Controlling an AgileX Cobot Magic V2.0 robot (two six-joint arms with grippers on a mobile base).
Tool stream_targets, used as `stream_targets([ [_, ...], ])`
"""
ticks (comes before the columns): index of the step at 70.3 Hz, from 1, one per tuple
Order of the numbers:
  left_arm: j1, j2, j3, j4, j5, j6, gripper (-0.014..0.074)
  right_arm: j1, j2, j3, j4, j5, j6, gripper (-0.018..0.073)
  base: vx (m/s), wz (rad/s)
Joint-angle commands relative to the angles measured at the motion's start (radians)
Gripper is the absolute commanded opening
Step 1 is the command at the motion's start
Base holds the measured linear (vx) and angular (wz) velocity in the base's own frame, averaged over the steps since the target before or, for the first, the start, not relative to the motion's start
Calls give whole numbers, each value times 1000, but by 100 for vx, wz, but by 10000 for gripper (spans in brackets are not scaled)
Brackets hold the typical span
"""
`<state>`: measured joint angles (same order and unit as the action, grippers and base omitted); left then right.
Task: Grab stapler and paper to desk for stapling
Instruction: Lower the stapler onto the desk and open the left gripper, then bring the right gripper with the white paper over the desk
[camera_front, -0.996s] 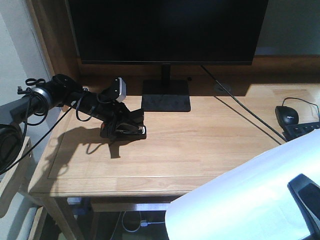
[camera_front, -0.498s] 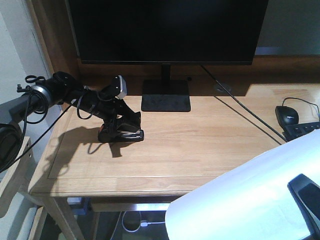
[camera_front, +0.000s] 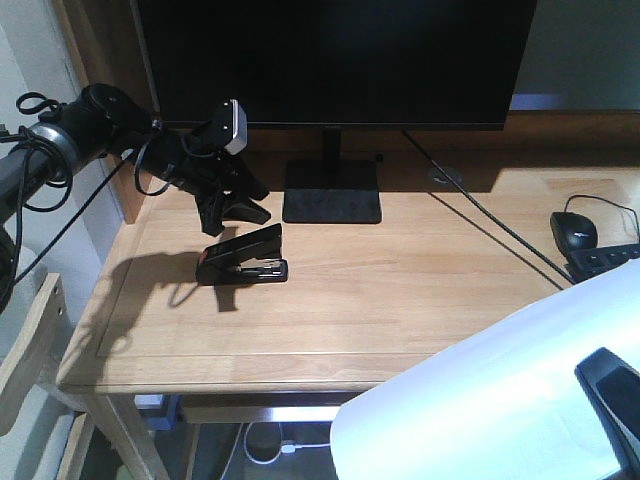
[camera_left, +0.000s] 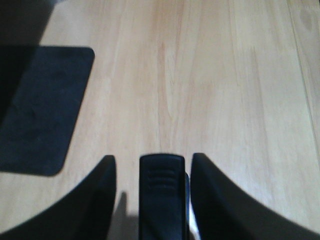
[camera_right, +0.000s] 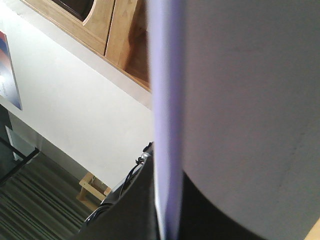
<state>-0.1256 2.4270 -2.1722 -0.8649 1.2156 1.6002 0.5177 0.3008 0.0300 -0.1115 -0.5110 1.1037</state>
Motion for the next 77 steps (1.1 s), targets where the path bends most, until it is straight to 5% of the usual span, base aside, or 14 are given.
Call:
stream_targets([
  [1,3,-63,-25,-29,33,-66,179,3,8,1,-7,-77,-14,-6,0,0],
  [14,3,-61,-25,-8,33,-88,-7,3,8,1,-7,-77,-14,-6,0,0],
  [77,-11,-24,-25,-9,32,-92,-6,3,8,1,-7,-77,-14,-6,0,0],
])
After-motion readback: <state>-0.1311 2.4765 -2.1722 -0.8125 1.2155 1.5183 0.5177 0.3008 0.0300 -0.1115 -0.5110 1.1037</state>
